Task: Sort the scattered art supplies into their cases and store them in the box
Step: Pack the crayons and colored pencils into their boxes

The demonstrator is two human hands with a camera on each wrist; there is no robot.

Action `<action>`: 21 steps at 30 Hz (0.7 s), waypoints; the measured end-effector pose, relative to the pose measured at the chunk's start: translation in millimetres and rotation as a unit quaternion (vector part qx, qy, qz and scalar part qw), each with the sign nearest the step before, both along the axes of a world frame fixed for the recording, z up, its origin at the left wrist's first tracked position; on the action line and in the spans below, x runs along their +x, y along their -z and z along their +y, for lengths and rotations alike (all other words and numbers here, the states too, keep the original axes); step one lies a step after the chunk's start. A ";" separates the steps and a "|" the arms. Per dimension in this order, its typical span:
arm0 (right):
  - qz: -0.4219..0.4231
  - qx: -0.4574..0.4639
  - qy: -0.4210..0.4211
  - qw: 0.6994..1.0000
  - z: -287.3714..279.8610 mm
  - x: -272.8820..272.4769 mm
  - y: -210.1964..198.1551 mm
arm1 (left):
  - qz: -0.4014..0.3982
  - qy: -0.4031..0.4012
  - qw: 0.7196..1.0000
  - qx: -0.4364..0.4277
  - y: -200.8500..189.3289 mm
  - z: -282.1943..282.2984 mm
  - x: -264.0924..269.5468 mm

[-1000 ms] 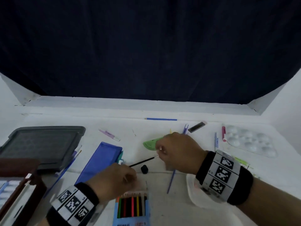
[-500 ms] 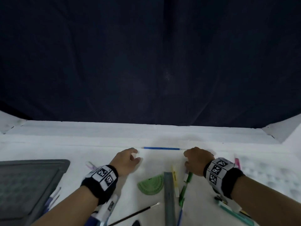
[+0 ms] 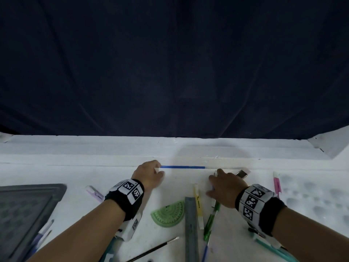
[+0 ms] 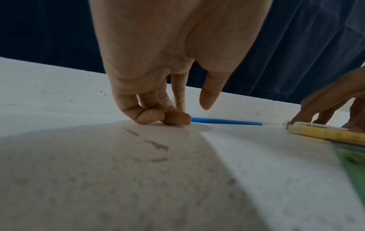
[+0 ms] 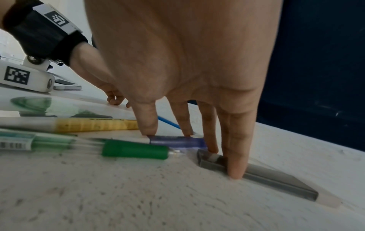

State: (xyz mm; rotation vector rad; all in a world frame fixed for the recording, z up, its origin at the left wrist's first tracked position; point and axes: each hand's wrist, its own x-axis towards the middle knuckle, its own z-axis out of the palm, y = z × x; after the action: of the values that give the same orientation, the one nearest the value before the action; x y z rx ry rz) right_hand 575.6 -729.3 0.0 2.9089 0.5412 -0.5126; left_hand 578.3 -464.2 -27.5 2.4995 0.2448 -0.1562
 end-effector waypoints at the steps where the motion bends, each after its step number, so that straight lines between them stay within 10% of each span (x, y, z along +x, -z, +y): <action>1: -0.002 0.002 -0.003 1.000 -0.4 -0.2 0.0 | -0.001 -0.001 1.000 -0.010 -0.1 -0.6 -0.7; 21: -0.004 0.113 0.006 0.994 -26.2 3.3 8.8 | 0.015 -0.106 0.980 -0.169 1.4 4.0 9.7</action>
State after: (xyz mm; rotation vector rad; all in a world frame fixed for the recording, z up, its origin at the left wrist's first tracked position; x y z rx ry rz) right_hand 578.9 -755.5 -8.8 3.1273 0.6178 -0.4705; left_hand 588.0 -460.3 -28.9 2.1192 0.4562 -0.1344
